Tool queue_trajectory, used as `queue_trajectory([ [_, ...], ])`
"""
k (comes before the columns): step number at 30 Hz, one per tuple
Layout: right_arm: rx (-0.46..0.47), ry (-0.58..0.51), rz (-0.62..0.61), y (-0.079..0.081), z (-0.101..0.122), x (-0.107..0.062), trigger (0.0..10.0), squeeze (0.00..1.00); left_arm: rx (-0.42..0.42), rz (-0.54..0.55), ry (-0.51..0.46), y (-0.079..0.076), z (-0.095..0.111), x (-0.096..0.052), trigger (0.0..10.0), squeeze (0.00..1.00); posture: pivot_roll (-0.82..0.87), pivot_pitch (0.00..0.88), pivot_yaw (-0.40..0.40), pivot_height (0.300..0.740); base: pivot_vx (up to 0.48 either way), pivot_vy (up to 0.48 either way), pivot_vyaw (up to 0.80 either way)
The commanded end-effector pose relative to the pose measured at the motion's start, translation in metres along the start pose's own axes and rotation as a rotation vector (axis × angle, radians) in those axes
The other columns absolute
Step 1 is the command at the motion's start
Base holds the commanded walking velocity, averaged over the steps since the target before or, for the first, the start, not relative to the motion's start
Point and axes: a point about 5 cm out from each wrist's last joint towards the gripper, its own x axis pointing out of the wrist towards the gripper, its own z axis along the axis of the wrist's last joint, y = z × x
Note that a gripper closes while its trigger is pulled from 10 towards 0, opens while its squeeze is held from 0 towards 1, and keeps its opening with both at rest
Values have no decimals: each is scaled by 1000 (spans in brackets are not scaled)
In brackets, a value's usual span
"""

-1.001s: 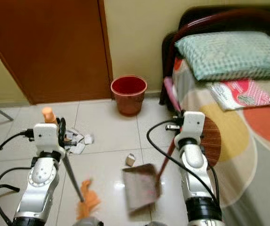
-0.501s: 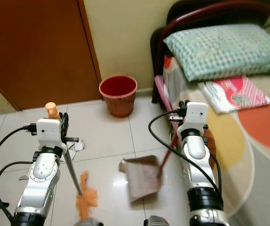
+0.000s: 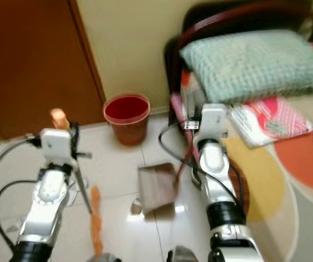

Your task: Sweep floor

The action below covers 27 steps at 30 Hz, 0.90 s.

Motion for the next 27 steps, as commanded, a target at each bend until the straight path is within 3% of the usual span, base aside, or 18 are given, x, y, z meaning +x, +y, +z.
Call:
queue_trajectory([
  [1, -28, -70, 38, 13, 15, 10, 10000, 0, 34, 50, -32, 14, 7, 2, 10000, 0, 47, 56, -12, 740, 0, 0, 0],
  [8, -50, -44, 43, 22, 5, 12, 10000, 0, 60, 28, -27, 12, 4, 0, 10000, 0, 136, 63, 8, 740, 0, 0, 0],
  [16, -65, 47, 34, 18, -16, 9, 10000, 0, 37, 93, -15, 18, 3, -1, 10000, 0, 164, 66, -47, 740, 0, 0, 0],
  [27, -23, 116, -3, 13, -26, 10, 10000, 0, 34, 53, -2, 8, -1, -1, 10000, 0, 154, 66, -41, 740, 0, 0, 0],
])
